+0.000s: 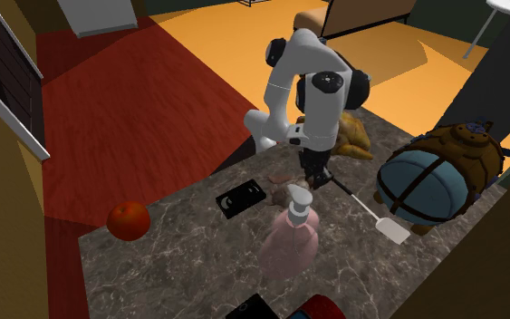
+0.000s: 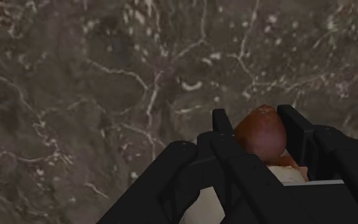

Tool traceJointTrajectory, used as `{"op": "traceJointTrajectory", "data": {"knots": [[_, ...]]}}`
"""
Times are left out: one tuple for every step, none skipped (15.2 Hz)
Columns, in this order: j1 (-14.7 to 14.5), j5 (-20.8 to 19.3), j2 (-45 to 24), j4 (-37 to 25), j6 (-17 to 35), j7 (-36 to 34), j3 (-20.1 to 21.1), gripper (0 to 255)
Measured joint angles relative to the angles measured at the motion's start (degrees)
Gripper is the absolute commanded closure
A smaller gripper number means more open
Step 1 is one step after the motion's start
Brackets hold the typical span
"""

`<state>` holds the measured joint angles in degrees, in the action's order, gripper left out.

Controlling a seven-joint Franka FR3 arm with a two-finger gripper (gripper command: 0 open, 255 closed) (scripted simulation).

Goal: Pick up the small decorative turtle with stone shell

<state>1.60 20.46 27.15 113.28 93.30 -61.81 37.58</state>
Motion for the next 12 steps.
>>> {"op": "traceJointTrajectory", "data": {"knots": [[0.13,-0.20,-0.32,-0.92,-0.61,-0.15,-0.02,255],[0.22,-0.37,-0.57,-1.99,-1.42,-0.39,-0.06,255],[0.28,-0.47,-0.65,-2.79,-2.17,-0.44,-0.24,255],[0.34,-0.59,-0.84,-3.68,-2.87,-0.66,-0.25,255],[0.41,-0.73,-1.02,-4.60,-3.63,-0.77,-0.37,255],[0.53,-0.93,-1.43,-5.64,-4.27,-1.03,-0.29,255],[0.65,-1.10,-1.69,-6.52,-4.94,-1.06,-0.42,255],[0.74,-1.25,-1.93,-7.39,-5.59,-1.21,-0.46,255],[0.83,-1.40,-2.24,-8.42,-6.31,-1.43,-0.46,255],[0.92,-1.58,-2.55,-9.62,-7.21,-1.66,-0.49,255],[1.01,-1.74,-2.93,-10.67,-7.88,-1.94,-0.40,255],[1.08,-1.87,-3.18,-11.37,-8.35,-2.09,-0.37,255]]}}
